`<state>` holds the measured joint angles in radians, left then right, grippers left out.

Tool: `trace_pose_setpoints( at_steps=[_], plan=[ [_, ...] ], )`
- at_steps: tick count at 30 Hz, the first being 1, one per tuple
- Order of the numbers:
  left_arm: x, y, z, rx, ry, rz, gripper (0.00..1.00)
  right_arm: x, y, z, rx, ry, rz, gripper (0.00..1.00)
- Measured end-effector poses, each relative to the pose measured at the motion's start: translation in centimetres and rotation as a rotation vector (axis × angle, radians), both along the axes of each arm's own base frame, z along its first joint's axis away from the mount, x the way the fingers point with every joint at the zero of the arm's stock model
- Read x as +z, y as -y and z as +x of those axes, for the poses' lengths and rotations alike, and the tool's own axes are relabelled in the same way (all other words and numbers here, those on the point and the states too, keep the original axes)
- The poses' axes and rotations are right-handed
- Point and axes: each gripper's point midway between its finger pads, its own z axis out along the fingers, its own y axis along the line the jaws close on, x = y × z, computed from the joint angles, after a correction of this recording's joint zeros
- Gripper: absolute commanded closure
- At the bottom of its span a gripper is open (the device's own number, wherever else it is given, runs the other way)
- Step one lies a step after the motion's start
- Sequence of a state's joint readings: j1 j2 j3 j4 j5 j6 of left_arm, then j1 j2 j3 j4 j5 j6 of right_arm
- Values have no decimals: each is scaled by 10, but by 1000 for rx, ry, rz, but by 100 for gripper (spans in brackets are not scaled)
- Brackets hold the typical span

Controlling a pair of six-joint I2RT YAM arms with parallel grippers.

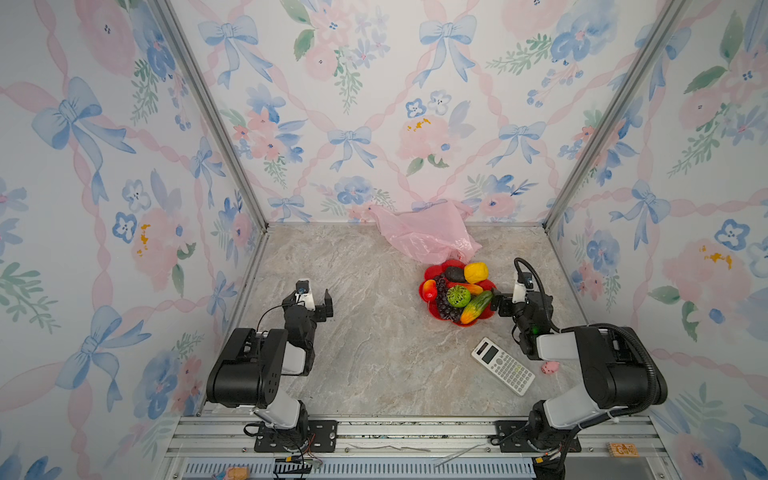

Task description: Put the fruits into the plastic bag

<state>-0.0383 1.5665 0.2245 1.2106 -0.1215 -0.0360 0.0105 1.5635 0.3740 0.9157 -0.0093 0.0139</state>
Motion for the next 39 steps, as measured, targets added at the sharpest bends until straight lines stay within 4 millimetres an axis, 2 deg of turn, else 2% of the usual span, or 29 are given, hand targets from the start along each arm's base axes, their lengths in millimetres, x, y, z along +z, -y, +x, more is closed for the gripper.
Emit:
trace_pose_setpoints(
  at_steps=[8, 12, 18, 21, 26, 30, 33, 35, 37, 39],
  plan=[
    [2, 0, 0, 1, 4, 0, 2, 0, 0, 0, 0, 1, 0, 4],
    [19, -1, -2, 4, 42, -1, 2, 5, 3, -1, -16, -13, -2, 4],
    [56, -7, -9, 37, 123, -7, 2, 44, 11, 8, -51, 9, 22, 4],
    [74, -16, -13, 95, 151, -39, 2, 58, 18, 4, -81, 24, 50, 4],
    [123, -29, 0, 190, 173, -108, 2, 74, 44, -6, -194, 11, 146, 4],
    [161, -30, 6, 207, 183, -164, 2, 110, 67, 2, -293, -21, 259, 4],
    [171, -27, 8, 211, 149, -221, 2, 149, 81, 11, -330, -40, 358, 4],
    [174, -23, 11, 210, 113, -259, 2, 167, 85, 19, -330, -63, 422, 4],
    [179, -16, 16, 197, 83, -308, 2, 174, 83, 25, -319, -111, 488, 4],
    [183, -7, 22, 172, 47, -359, 2, 168, 78, 27, -313, -173, 543, 4]
  ],
)
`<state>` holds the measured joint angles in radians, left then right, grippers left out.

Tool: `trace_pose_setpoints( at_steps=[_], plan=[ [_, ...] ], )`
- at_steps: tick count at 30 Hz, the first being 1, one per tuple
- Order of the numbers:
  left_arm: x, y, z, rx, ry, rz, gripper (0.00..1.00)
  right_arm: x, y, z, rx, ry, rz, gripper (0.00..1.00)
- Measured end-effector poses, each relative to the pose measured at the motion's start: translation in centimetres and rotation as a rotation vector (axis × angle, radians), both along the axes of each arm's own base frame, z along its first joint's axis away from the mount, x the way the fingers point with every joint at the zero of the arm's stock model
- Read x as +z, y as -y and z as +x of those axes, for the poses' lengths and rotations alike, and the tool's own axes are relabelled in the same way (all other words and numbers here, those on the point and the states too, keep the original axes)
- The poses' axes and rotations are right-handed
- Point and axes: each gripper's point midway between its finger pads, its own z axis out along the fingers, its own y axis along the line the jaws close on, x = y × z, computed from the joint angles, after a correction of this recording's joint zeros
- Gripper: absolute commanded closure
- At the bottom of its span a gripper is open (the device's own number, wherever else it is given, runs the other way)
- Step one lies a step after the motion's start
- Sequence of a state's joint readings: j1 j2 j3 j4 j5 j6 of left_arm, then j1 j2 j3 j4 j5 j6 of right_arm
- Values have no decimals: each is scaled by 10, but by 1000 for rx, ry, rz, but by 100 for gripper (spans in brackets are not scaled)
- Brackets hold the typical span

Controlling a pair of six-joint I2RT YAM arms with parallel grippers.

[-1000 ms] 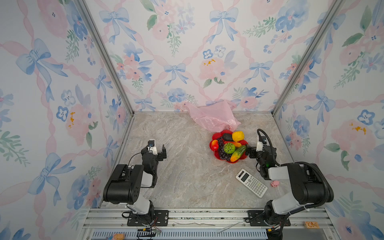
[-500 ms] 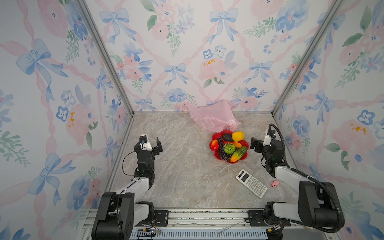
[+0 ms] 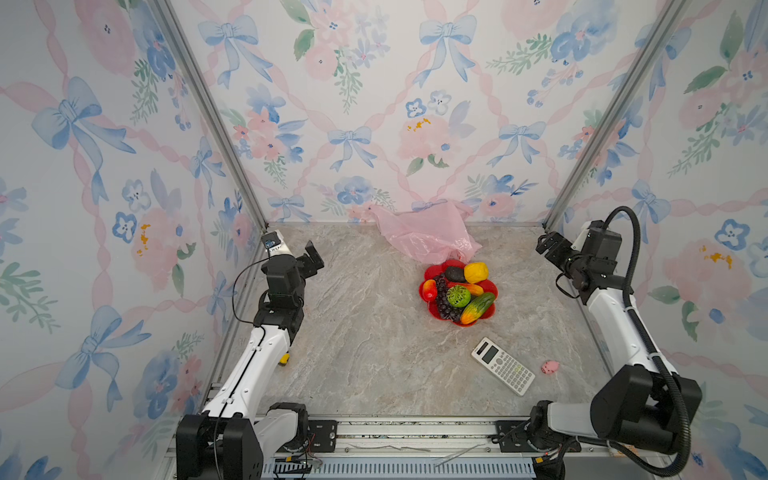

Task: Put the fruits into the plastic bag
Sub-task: 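Raise both arms and reach toward the pink bag behind the fruit bowl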

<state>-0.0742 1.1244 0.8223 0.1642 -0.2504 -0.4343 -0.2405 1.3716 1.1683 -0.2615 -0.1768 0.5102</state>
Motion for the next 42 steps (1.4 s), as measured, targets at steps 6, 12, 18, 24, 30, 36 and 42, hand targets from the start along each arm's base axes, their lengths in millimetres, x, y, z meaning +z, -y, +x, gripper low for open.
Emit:
trace_pose_setpoints(
  at_steps=[6, 12, 18, 24, 30, 36, 42],
  plan=[
    [-11, 45, 29, -186, -131, -186, 2, -30, -20, -4, 35, -146, 185, 4],
    [-54, 104, 38, -372, -317, -403, 2, -37, -36, 13, 84, -235, 303, 4],
    [-96, 178, 36, -564, -503, -526, 2, -72, -61, 16, 152, -357, 416, 4],
    [-124, 241, 32, -712, -635, -573, 2, -94, -85, 18, 223, -422, 482, 4],
    [-152, 281, 31, -790, -727, -582, 2, -107, -104, 19, 282, -453, 511, 4],
    [-160, 301, 34, -828, -756, -586, 2, -111, -108, 23, 309, -444, 517, 4],
    [-160, 309, 47, -838, -751, -600, 2, -110, -119, 49, 367, -426, 507, 4]
  ],
)
